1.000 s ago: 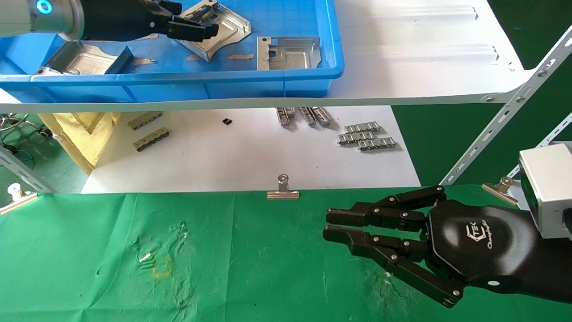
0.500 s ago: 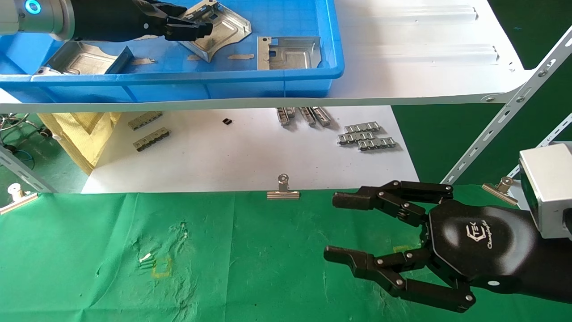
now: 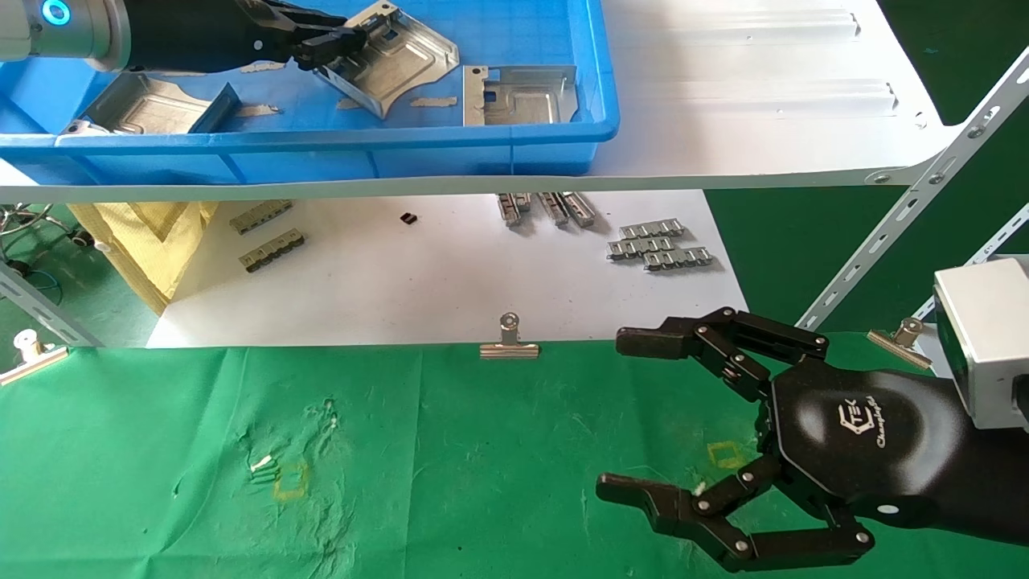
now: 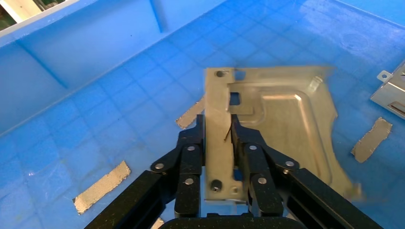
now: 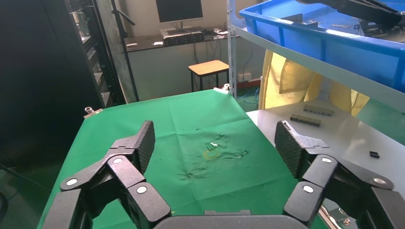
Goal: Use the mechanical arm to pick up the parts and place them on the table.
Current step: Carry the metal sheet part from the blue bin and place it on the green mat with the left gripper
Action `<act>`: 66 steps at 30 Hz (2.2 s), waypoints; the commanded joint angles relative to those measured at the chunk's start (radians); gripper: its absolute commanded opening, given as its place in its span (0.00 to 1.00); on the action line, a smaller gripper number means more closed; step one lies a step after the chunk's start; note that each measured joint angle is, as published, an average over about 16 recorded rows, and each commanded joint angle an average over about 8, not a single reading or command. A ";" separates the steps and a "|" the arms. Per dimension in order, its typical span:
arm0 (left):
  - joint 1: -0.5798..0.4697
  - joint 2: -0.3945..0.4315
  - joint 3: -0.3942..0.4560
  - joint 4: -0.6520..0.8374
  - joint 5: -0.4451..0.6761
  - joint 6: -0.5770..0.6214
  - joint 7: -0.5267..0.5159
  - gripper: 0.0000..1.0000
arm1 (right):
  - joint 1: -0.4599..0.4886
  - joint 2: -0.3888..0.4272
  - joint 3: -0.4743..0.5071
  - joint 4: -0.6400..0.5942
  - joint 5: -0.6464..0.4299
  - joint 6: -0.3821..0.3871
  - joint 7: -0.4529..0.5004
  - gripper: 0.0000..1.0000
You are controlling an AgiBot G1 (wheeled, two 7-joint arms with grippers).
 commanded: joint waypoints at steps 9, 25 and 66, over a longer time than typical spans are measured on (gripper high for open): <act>0.005 -0.068 -0.058 -0.064 -0.090 0.174 0.134 0.00 | 0.000 0.000 0.000 0.000 0.000 0.000 0.000 1.00; 0.135 -0.289 -0.151 -0.208 -0.305 0.611 0.450 0.00 | 0.000 0.000 0.000 0.000 0.000 0.000 0.000 1.00; 0.421 -0.412 0.410 -0.250 -0.352 0.536 1.062 0.30 | 0.000 0.000 0.000 0.000 0.000 0.000 0.000 1.00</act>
